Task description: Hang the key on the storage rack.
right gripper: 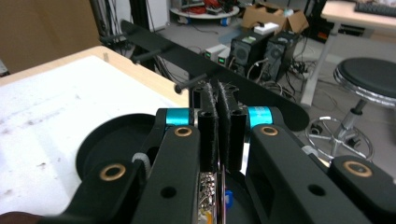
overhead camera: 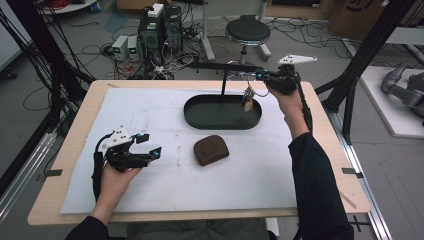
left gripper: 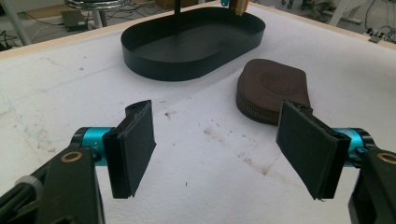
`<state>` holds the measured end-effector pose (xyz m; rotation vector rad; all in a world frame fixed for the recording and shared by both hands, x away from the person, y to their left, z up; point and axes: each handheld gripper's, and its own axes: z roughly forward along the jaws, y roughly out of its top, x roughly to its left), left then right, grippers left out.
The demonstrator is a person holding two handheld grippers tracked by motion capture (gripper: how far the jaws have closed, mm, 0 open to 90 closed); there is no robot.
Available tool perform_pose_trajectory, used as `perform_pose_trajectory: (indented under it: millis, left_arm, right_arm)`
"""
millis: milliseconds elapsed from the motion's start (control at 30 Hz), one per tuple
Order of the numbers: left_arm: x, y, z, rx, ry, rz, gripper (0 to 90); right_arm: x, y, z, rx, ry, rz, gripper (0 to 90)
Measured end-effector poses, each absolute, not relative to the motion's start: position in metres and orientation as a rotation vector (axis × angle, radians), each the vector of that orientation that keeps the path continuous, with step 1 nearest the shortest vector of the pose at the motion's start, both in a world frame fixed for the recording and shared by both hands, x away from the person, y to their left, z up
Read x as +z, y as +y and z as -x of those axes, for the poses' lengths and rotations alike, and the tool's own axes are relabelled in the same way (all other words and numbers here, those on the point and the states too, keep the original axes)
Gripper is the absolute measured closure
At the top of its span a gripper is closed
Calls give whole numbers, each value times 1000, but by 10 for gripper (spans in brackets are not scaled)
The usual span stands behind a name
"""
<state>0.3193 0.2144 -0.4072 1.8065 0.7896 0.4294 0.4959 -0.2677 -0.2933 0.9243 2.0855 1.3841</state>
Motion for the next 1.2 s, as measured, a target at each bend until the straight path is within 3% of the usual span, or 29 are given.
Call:
perform_pose_trajectory:
  millis: [900, 1200]
  left_arm:
    - [-411, 221, -316, 429, 807, -1809, 279]
    - [-411, 220, -316, 424, 802, -1811, 279]
  right_arm:
    - [-309, -278, -513, 1353, 2043, -1004, 871]
    - [-307, -281, -510, 1298, 1998, -1023, 809]
